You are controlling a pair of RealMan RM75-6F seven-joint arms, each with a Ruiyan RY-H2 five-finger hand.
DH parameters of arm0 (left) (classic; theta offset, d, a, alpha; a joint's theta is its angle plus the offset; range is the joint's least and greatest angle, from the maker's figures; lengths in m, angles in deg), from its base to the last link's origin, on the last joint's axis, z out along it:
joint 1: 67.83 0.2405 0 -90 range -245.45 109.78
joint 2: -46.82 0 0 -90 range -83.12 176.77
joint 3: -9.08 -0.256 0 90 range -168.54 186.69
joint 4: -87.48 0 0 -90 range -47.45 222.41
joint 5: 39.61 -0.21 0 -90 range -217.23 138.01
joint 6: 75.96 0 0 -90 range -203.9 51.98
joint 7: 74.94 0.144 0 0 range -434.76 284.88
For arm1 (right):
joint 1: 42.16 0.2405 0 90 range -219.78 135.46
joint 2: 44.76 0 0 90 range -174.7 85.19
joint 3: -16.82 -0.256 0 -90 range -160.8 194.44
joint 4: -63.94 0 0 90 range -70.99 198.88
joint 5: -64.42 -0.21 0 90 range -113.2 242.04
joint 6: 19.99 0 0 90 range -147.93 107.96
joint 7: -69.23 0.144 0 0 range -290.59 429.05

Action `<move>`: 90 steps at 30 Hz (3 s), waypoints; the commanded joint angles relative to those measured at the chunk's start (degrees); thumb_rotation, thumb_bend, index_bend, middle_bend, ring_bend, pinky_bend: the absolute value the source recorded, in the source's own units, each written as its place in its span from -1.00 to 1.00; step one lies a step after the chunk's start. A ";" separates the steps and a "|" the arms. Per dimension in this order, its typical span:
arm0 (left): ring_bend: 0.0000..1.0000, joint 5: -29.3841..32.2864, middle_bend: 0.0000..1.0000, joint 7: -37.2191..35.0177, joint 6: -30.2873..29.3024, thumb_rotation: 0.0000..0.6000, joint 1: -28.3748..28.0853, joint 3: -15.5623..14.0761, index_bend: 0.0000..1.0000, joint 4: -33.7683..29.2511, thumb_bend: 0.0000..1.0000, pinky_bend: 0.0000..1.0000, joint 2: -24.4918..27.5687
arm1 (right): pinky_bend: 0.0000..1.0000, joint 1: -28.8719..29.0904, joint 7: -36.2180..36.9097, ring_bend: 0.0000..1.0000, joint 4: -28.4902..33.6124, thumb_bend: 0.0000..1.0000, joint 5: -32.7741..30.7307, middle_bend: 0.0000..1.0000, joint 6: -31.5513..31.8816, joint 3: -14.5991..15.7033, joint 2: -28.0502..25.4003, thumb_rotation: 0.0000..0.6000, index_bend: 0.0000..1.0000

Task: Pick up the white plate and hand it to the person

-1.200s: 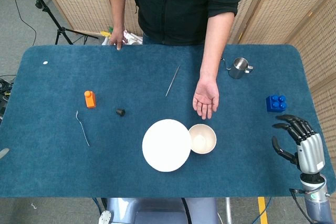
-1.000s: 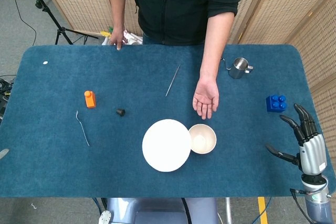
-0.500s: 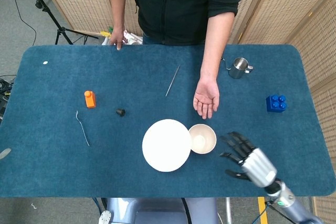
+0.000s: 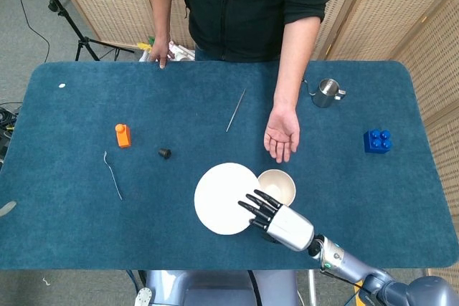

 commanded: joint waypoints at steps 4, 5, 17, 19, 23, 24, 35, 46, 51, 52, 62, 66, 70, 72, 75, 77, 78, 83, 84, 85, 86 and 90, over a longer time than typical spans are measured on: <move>-1.00 -0.07 -1.00 -0.17 0.32 1.00 -0.14 -0.05 -1.00 0.16 -1.00 -1.00 0.02 | -0.79 1.33 -2.34 -1.00 -0.79 -0.31 -1.59 -0.76 -3.22 -0.25 1.56 1.00 -0.13; -1.00 -0.06 -1.00 -0.19 0.35 1.00 -0.14 -0.05 -1.00 0.18 -1.00 -1.00 0.02 | -0.79 1.47 -2.42 -1.00 -0.90 -0.30 -1.82 -0.76 -3.57 -0.23 1.79 1.00 -0.13; -1.00 0.20 -1.00 -0.27 0.54 1.00 -0.16 0.04 -1.00 0.20 -1.00 -1.00 0.02 | -0.79 2.49 -3.49 -1.00 -2.31 -0.27 -2.87 -0.76 -5.17 0.52 3.84 1.00 -0.11; -1.00 0.21 -1.00 -0.21 0.60 1.00 -0.20 0.04 -1.00 0.23 -1.00 -1.00 -0.01 | -0.79 2.60 -3.47 -1.00 -2.41 -0.26 -3.01 -0.76 -5.24 0.57 4.11 1.00 -0.10; -1.00 -0.15 -1.00 -0.33 0.26 1.00 -0.20 0.03 -1.00 0.33 -1.00 -1.00 -0.13 | -0.79 2.93 -3.21 -1.00 -2.55 -0.20 -3.67 -0.76 -6.04 0.51 4.95 1.00 -0.05; -1.00 -0.22 -1.00 -0.35 0.17 1.00 -0.18 0.02 -1.00 0.37 -1.00 -1.00 -0.16 | -0.79 3.03 -3.12 -1.00 -2.55 -0.20 -3.90 -0.76 -6.33 0.44 5.22 1.00 -0.04; -1.00 0.11 -1.00 -1.11 0.76 1.00 -0.34 0.08 -1.00 0.89 -1.00 -1.00 -0.13 | -0.79 4.06 -2.03 -1.00 -4.21 0.03 -5.92 -0.76 -8.55 0.60 7.84 1.00 0.07; -1.00 0.20 -1.00 -1.00 1.08 1.00 -0.48 0.08 -1.00 0.86 -1.00 -1.00 -0.14 | -0.79 4.12 -0.63 -1.00 -5.09 0.03 -6.47 -0.71 -6.75 0.84 8.86 1.00 0.33; -1.00 0.30 -1.00 -1.02 1.25 1.00 -0.52 0.08 -1.00 0.78 -1.00 -1.00 -0.10 | -0.79 5.04 -0.30 -1.00 -2.82 0.03 -5.88 -0.69 -2.65 -0.33 8.04 1.00 0.35; -1.00 0.30 -1.00 -1.02 1.26 1.00 -0.52 0.08 -1.00 0.78 -1.00 -1.00 -0.09 | -0.79 5.20 -0.43 -1.00 -2.39 0.03 -5.84 -0.68 -2.31 -0.52 7.89 1.00 0.35; -1.00 0.17 -1.00 -1.42 0.92 1.00 -0.33 0.04 -1.00 0.72 -1.00 -1.00 0.06 | -0.79 7.90 -3.87 -1.00 6.08 0.03 -5.95 -0.68 -1.43 -3.51 4.27 1.00 0.36; -1.00 0.17 -1.00 -1.74 0.84 1.00 -0.25 0.03 -1.00 0.77 -1.00 -1.00 0.15 | -0.79 8.95 -5.29 -1.00 9.53 0.03 -6.29 -0.67 -1.95 -4.89 2.79 1.00 0.36; -1.00 0.13 -1.00 -2.58 0.71 1.00 -0.11 0.03 -1.00 0.95 -1.00 -1.00 0.37 | -0.79 10.82 -8.01 -1.00 15.14 0.03 -6.78 -0.67 -3.43 -7.27 0.36 1.00 0.36; -1.00 0.13 -1.00 -2.89 0.70 1.00 -0.08 0.04 -1.00 1.05 -1.00 -1.00 0.42 | -0.79 11.34 -9.11 -1.00 17.12 0.03 -7.00 -0.67 -3.97 -8.09 -0.54 1.00 0.36; -1.00 0.14 -1.00 -3.33 0.68 1.00 -0.04 0.06 -1.00 1.20 -1.00 -1.00 0.49 | -0.79 12.04 -10.40 -1.00 20.29 0.03 -7.51 -0.67 -4.67 -9.47 -1.95 1.00 0.36; -1.00 0.10 -1.00 -3.50 0.65 1.00 -0.03 0.05 -1.00 1.25 -1.00 -1.00 0.50 | -0.79 12.26 -11.05 -1.00 21.77 0.03 -7.77 -0.67 -5.05 -10.00 -2.67 1.00 0.36; -1.00 0.04 -1.00 -3.65 0.60 1.00 -0.01 0.04 -1.00 1.29 -1.00 -1.00 0.54 | -0.79 12.42 -11.51 -1.00 22.89 0.03 -7.93 -0.67 -5.08 -10.53 -3.20 1.00 0.36; -1.00 -0.08 -1.00 -4.21 0.35 1.00 0.14 0.02 -1.00 1.44 -1.00 -1.00 0.63 | -0.77 13.18 -12.73 -1.00 25.98 0.03 -9.22 -0.66 -4.57 -13.87 -5.00 1.00 0.36; -1.00 -0.12 -1.00 -4.32 0.31 1.00 0.16 0.01 -1.00 1.47 -1.00 -1.00 0.64 | -0.76 13.41 -12.79 -1.00 26.31 0.03 -9.85 -0.66 -4.57 -14.86 -5.29 1.00 0.36; -1.00 -0.15 -1.00 -4.42 0.29 1.00 0.17 0.00 -1.00 1.51 -1.00 -1.00 0.65 | -0.76 13.59 -12.67 -1.00 26.43 0.03 -10.44 -0.66 -4.65 -15.61 -5.46 1.00 0.36; -1.00 -0.14 -1.00 -4.46 0.25 1.00 0.18 0.02 -1.00 1.54 -1.00 -1.00 0.66 | -0.76 13.71 -12.46 -1.00 26.58 0.03 -11.07 -0.66 -4.70 -16.28 -5.58 1.00 0.36; -1.00 -0.09 -1.00 -4.50 0.39 1.00 0.14 0.02 -1.00 1.62 -1.00 -1.00 0.65 | -0.76 14.74 -12.68 -1.00 24.91 0.03 -13.98 -0.66 -4.85 -20.19 -5.94 1.00 0.36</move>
